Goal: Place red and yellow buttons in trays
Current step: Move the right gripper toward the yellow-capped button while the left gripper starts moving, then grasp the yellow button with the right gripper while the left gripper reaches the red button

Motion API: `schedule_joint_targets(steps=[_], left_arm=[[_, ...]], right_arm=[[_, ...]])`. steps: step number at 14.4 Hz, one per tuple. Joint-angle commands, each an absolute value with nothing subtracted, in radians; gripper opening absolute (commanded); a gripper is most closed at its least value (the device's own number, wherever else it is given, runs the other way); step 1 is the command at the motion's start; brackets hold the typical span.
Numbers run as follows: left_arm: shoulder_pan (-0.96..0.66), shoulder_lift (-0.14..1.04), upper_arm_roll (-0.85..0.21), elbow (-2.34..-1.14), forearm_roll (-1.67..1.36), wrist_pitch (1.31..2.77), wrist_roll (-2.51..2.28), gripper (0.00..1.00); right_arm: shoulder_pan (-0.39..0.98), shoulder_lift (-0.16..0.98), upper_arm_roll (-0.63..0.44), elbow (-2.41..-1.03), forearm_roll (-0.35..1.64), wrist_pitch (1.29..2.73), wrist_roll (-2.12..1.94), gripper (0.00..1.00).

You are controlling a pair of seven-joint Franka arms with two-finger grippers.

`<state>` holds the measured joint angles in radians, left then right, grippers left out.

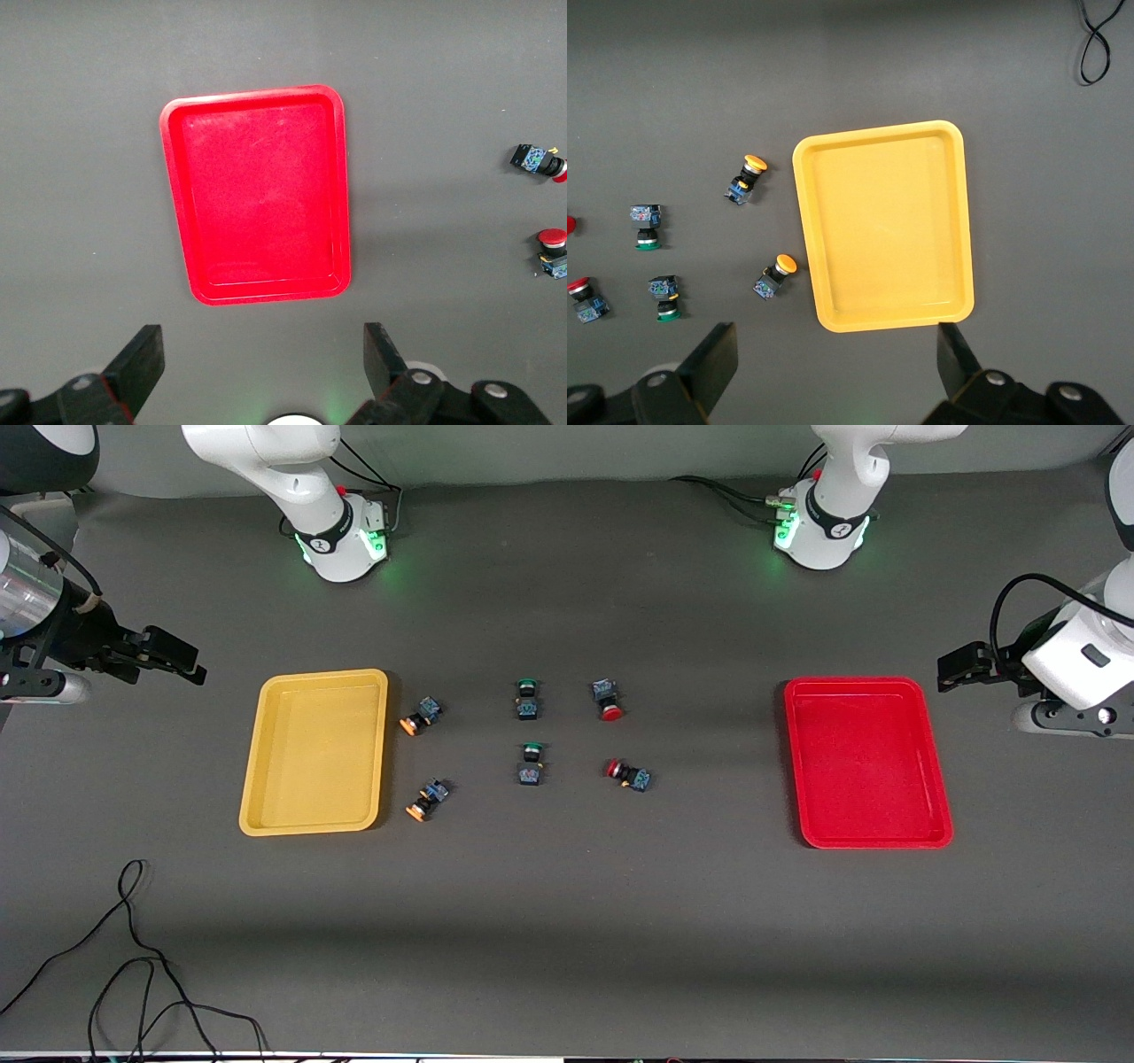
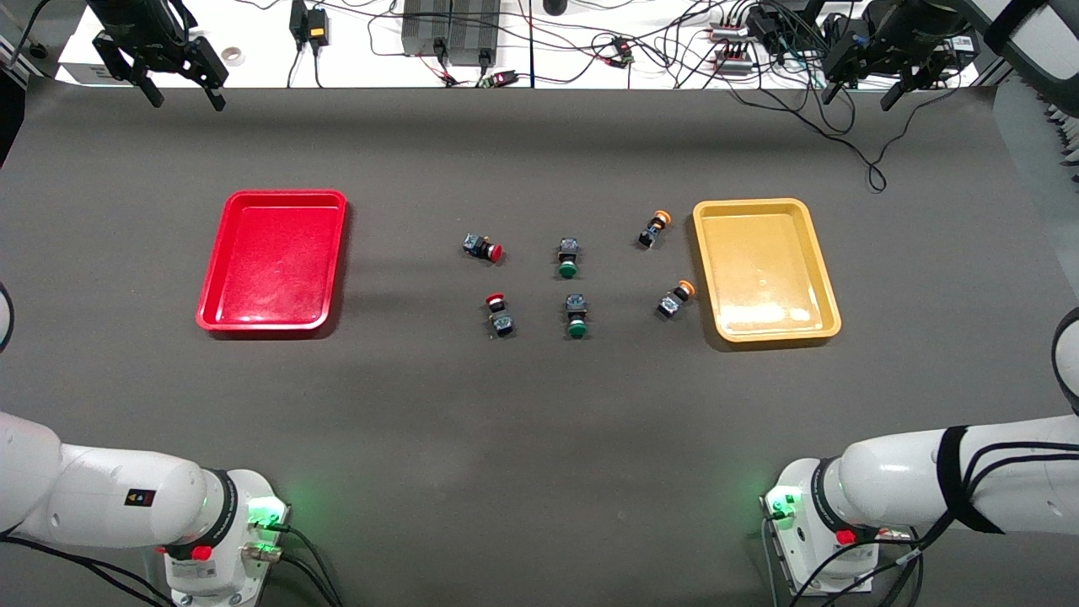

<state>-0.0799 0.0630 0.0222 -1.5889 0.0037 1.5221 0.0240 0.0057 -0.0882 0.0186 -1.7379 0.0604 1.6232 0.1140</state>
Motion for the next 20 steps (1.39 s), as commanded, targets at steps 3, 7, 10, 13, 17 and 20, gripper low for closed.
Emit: schedule_joint_targets(steps=[3,7,10,13,17,20], left_arm=[[-0.091,0.035,0.032,-1.609,0.003,1.531,0.029,1.00],[-0.092,0.035,0.032,-1.609,0.005,1.529,0.029,1.00],[-0.094,0.047,0.031,-1.608,0.005,1.511,0.018,1.00],[-0.103,0.046,0.026,-1.621,-0.001,1.511,0.012,1.00],[-0.175,0.023,-0.023,-1.755,-0.023,1.563,-0.096,1.00],[-0.277,0.028,-0.064,-1.807,-0.072,1.644,-0.311,1.00]], right_arm=[[-0.008,-0.029,0.021,-1.680,0.037,1.598,0.098,1.00],[0.008,-0.015,0.025,-1.687,0.048,1.545,0.142,1.00],[0.072,-0.017,0.034,-1.787,0.051,1.615,0.329,1.00],[0.087,-0.023,0.083,-1.903,0.054,1.718,0.399,1.00],[0.084,0.079,0.237,-2.060,0.078,1.974,0.679,1.00],[0.084,0.201,0.276,-2.097,0.078,2.092,0.804,1.00]])
